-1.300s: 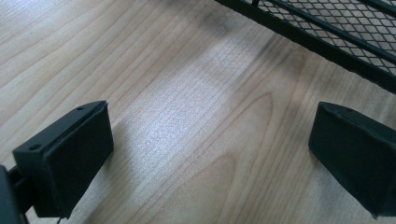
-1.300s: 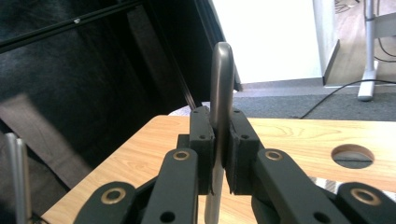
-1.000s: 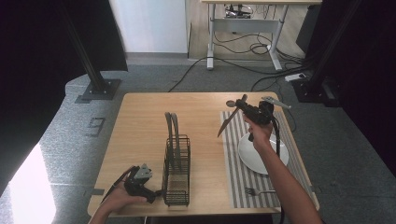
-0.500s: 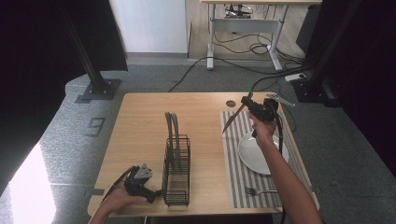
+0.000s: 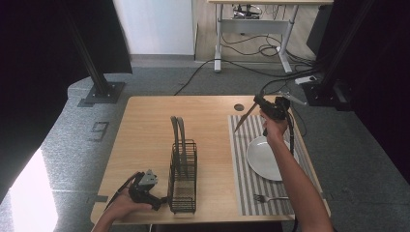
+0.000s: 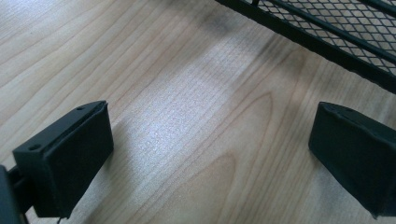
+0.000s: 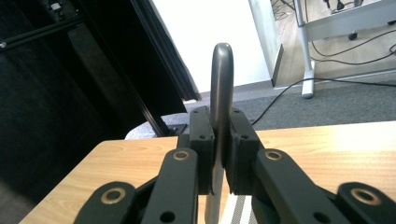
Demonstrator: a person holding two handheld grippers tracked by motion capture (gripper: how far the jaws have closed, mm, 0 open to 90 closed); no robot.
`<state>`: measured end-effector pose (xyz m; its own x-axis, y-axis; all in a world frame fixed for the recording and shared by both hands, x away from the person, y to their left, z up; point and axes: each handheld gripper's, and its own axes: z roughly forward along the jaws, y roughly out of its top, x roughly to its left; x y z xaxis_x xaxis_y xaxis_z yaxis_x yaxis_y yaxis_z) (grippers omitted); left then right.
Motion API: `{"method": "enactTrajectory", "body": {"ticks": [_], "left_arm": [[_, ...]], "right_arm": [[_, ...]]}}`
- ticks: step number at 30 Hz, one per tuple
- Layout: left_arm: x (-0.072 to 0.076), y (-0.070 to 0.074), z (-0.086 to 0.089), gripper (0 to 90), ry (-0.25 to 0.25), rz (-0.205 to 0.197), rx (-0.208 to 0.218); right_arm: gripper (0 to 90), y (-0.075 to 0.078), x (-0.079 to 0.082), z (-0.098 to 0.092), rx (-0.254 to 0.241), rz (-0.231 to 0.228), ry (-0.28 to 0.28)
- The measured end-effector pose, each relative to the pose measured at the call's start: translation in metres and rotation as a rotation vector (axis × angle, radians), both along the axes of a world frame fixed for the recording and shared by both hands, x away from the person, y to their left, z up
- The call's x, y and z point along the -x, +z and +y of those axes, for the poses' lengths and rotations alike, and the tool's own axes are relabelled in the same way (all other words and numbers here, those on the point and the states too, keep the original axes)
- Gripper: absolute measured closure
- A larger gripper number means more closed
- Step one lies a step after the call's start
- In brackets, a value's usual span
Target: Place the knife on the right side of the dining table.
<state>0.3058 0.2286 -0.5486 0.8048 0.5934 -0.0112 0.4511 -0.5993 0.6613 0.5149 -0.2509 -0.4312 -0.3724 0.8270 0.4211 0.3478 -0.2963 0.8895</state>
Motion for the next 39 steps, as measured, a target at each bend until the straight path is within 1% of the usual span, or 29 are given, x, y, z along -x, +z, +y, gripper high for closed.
{"method": "enactTrajectory", "body": {"ticks": [3,6,9,15,19,26,29,31,32,34,35,36,39], "left_arm": [[0.0,0.0,0.0,0.0,0.0,0.0,0.0],[0.0,0.0,0.0,0.0,0.0,0.0,0.0],[0.0,0.0,0.0,0.0,0.0,0.0,0.0],[0.0,0.0,0.0,0.0,0.0,0.0,0.0],[0.0,0.0,0.0,0.0,0.0,0.0,0.0],[0.0,0.0,0.0,0.0,0.0,0.0,0.0],[0.0,0.0,0.0,0.0,0.0,0.0,0.0],[0.0,0.0,0.0,0.0,0.0,0.0,0.0],[0.0,0.0,0.0,0.0,0.0,0.0,0.0],[0.0,0.0,0.0,0.0,0.0,0.0,0.0],[0.0,0.0,0.0,0.0,0.0,0.0,0.0],[0.0,0.0,0.0,0.0,0.0,0.0,0.0],[0.0,0.0,0.0,0.0,0.0,0.0,0.0]], "right_arm": [[82.4,0.0,-0.004,0.001,0.018,-0.006,-0.011],[82.4,-0.003,-0.007,0.0,0.023,-0.009,-0.026],[82.4,-0.007,-0.011,-0.003,0.02,0.003,-0.038],[82.4,-0.013,-0.016,-0.007,0.014,0.01,-0.058],[82.4,-0.016,-0.017,-0.007,0.007,0.02,-0.056],[82.5,-0.017,-0.017,-0.006,0.006,0.02,-0.054],[82.4,-0.019,-0.017,-0.009,-0.001,0.024,-0.057],[81.9,-0.021,-0.016,-0.014,-0.004,0.028,-0.066],[81.2,-0.023,-0.015,-0.019,0.008,0.033,-0.076],[80.5,-0.026,-0.013,-0.025,0.015,0.041,-0.083],[80.5,-0.026,-0.013,-0.025,0.015,0.041,-0.083],[79.7,-0.029,-0.012,-0.032,0.012,0.056,-0.094],[78.7,-0.034,-0.01,-0.039,0.011,0.064,-0.106]]}}
